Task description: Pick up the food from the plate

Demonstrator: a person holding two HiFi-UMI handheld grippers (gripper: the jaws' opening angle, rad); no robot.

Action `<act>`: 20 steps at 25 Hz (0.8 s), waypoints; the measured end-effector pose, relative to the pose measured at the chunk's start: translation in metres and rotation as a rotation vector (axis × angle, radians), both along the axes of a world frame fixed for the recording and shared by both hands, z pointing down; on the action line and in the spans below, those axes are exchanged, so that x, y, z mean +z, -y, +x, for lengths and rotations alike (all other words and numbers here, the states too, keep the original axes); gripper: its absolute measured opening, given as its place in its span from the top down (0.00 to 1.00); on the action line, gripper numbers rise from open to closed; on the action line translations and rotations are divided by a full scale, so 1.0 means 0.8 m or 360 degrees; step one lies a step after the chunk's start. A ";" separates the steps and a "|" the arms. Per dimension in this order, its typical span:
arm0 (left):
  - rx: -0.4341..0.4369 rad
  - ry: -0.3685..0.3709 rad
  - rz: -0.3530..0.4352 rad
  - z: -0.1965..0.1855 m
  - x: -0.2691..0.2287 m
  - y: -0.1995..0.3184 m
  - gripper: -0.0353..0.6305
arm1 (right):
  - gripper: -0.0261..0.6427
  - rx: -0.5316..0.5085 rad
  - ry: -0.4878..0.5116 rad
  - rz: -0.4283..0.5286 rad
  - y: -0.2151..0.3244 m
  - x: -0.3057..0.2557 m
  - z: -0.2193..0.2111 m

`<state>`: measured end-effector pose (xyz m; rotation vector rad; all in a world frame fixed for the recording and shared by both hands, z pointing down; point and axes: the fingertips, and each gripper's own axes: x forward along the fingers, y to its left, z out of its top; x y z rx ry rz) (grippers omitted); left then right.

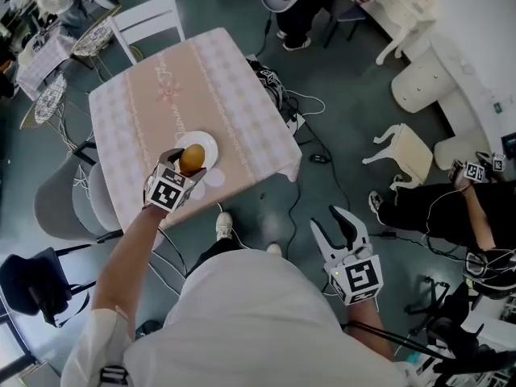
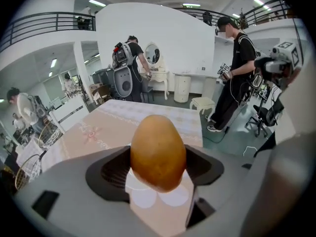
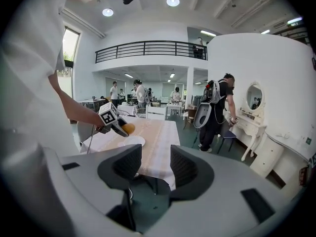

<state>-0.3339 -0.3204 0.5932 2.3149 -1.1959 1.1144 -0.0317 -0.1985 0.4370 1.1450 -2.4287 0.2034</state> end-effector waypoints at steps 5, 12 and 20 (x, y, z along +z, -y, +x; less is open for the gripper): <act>-0.0147 -0.0170 0.0109 0.030 -0.064 -0.048 0.42 | 0.68 -0.0116 0.0016 0.0024 -0.016 0.001 0.018; -0.0233 -0.0341 0.0248 0.090 -0.156 -0.125 0.42 | 0.68 -0.0292 0.0029 0.0022 -0.042 0.011 0.040; -0.0281 -0.0423 0.0375 0.161 -0.221 -0.210 0.42 | 0.69 -0.0471 0.0066 0.0011 -0.076 0.020 0.058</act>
